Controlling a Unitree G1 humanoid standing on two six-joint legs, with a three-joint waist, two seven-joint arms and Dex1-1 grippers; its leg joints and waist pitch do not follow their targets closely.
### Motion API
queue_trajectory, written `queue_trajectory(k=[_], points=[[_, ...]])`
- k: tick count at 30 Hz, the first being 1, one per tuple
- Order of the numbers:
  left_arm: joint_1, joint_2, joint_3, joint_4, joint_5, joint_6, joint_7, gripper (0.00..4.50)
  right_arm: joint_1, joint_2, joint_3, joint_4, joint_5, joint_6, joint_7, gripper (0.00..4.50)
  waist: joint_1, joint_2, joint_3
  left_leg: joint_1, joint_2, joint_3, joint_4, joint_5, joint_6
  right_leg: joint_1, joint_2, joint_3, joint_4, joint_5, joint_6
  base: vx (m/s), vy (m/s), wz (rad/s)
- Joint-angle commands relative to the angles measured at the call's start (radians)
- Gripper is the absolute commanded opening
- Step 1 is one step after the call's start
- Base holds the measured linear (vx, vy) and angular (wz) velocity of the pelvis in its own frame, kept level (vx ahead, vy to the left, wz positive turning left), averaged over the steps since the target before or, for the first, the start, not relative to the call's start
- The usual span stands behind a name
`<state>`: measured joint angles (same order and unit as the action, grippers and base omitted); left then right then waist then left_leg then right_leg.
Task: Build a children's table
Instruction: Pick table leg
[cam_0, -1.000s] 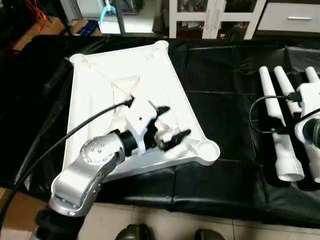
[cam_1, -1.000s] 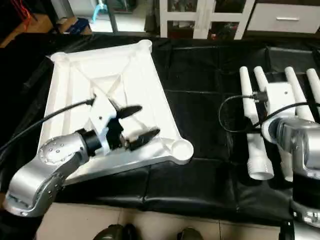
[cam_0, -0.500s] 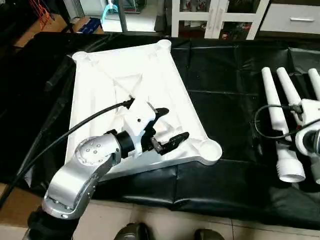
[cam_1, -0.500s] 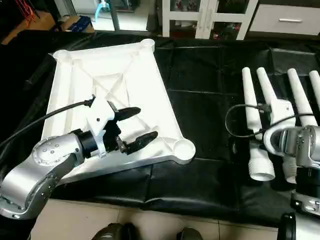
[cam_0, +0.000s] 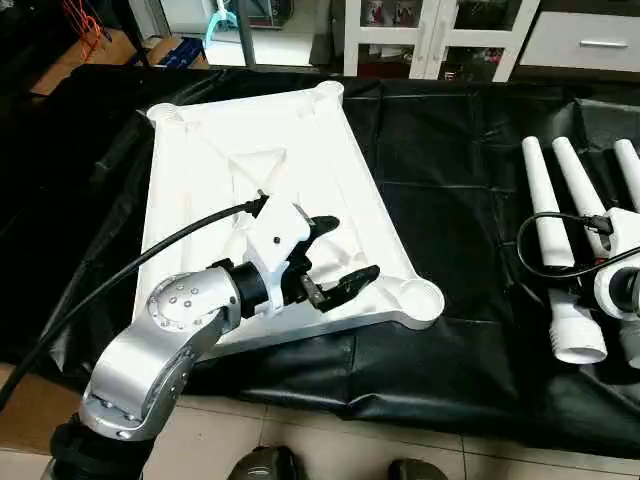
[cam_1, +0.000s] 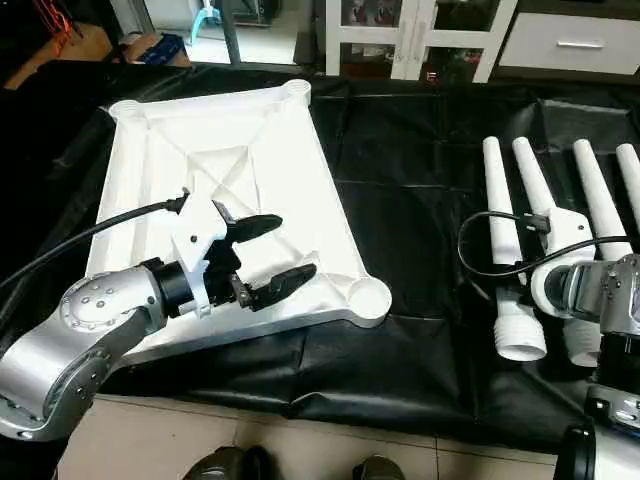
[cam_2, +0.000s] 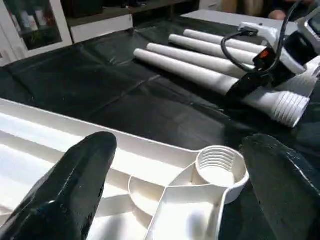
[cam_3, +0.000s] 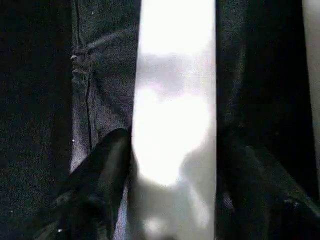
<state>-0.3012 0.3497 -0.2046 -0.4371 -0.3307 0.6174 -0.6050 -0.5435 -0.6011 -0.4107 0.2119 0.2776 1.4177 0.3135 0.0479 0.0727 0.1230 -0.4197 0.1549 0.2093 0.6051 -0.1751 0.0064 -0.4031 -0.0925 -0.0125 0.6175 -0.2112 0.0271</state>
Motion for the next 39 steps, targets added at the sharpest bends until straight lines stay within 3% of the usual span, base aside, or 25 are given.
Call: queue_trajectory(k=[1,8,14,23,29,31,34,36,37,38,39], points=[[0.012,0.007,0.014,-0.022,-0.014,0.017,-0.004,4.50,0.014,0.015,-0.006,0.018,0.017,0.017,0.007,2.54,0.005,-0.031,-0.085,0.042,0.059,-0.029,-0.057,0.031,0.085,0.046,-0.042,0.022,-0.048,0.078,-0.326,0.000,0.000,0.00],[0.011,-0.008,0.026,-0.026,-0.036,0.013,0.008,4.50,0.031,0.018,-0.034,0.001,0.022,0.015,-0.001,1.92,0.011,-0.031,-0.087,0.043,0.058,-0.027,-0.055,-0.009,0.066,0.045,-0.042,0.023,-0.051,0.028,-0.318,0.000,0.000,0.00],[0.013,-0.013,0.023,-0.021,-0.022,0.000,0.021,4.50,0.043,0.010,-0.044,-0.048,0.020,0.014,-0.003,1.85,0.014,-0.032,-0.087,0.045,0.059,-0.028,-0.059,-0.054,0.036,0.042,-0.043,0.024,-0.056,-0.031,-0.294,0.000,0.000,0.00],[0.010,-0.030,0.040,-0.023,-0.037,-0.004,0.043,4.50,0.036,-0.009,-0.074,-0.143,0.032,0.046,-0.006,1.85,0.012,-0.035,-0.087,0.044,0.057,-0.030,-0.062,-0.080,0.020,0.039,-0.043,0.024,-0.063,-0.097,-0.258,0.000,0.000,0.00],[-0.099,-0.160,0.175,0.084,-0.045,0.008,0.240,4.50,-0.029,0.010,-0.095,-0.290,0.085,-0.077,0.032,1.85,0.011,-0.040,-0.086,0.045,0.056,-0.031,-0.060,-0.115,0.021,0.037,-0.044,0.026,-0.068,-0.127,-0.246,0.000,0.000,0.00],[-0.134,-0.184,0.203,0.125,-0.047,0.011,0.282,4.50,-0.050,0.021,-0.081,-0.315,0.093,-0.110,0.041,1.85,0.011,-0.041,-0.086,0.041,0.055,-0.033,-0.060,-0.100,0.028,0.038,-0.045,0.024,-0.067,-0.136,-0.233,0.000,0.000,0.00],[-0.202,-0.236,0.250,0.154,-0.110,0.050,0.312,4.50,-0.070,0.036,-0.015,-0.374,0.108,-0.224,0.089,1.85,0.012,-0.043,-0.092,0.042,0.055,-0.032,-0.057,-0.079,0.035,0.035,-0.044,0.023,-0.064,-0.107,-0.241,0.000,0.000,0.00],[-0.250,-0.261,0.267,0.171,-0.121,0.066,0.343,4.50,-0.072,0.023,0.060,-0.415,0.112,-0.277,0.137,1.85,0.014,-0.046,-0.094,0.040,0.056,-0.034,-0.056,-0.063,0.050,0.038,-0.044,0.022,-0.060,-0.073,-0.248,0.000,0.000,0.00],[-0.289,-0.283,0.286,0.187,-0.136,0.087,0.369,4.50,-0.062,0.003,0.131,-0.454,0.105,-0.337,0.189,1.85,0.014,-0.054,-0.095,0.039,0.058,-0.032,-0.054,-0.048,0.066,0.040,-0.045,0.023,-0.059,-0.045,-0.254,0.000,0.000,0.00],[-0.323,-0.306,0.309,0.200,-0.170,0.104,0.384,4.50,-0.055,-0.008,0.187,-0.487,0.095,-0.404,0.235,1.84,0.018,-0.052,-0.095,0.038,0.058,-0.034,-0.053,-0.041,0.066,0.041,-0.047,0.022,-0.055,-0.037,-0.256,0.000,0.000,0.00],[-0.337,-0.316,0.319,0.206,-0.187,0.109,0.388,4.50,-0.054,-0.010,0.206,-0.498,0.090,-0.433,0.252,1.84,0.019,-0.059,-0.096,0.036,0.058,-0.032,-0.050,-0.038,0.076,0.042,-0.050,0.024,-0.054,-0.026,-0.262,0.000,0.000,0.00]])
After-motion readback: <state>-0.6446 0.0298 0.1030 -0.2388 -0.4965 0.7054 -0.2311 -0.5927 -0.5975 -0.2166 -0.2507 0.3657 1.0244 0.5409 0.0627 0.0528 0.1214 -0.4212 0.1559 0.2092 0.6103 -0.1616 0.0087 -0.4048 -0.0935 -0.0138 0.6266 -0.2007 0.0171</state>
